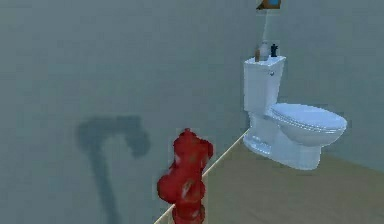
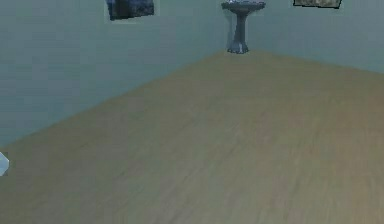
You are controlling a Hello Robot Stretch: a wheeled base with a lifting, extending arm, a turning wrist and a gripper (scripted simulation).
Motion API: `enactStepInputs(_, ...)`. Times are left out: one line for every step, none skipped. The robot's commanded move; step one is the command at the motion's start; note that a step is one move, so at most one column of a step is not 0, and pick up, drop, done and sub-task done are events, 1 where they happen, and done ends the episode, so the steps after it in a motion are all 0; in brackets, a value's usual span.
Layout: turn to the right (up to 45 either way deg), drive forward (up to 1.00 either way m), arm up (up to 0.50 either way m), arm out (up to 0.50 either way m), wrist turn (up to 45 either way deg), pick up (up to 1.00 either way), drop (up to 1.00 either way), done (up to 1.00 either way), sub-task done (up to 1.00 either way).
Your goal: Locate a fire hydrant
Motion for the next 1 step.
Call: enactStepInputs(0.0, 0.0, 0.0, 0.0, 0.0, 0.0, 0.0, 1.0, 0.0)
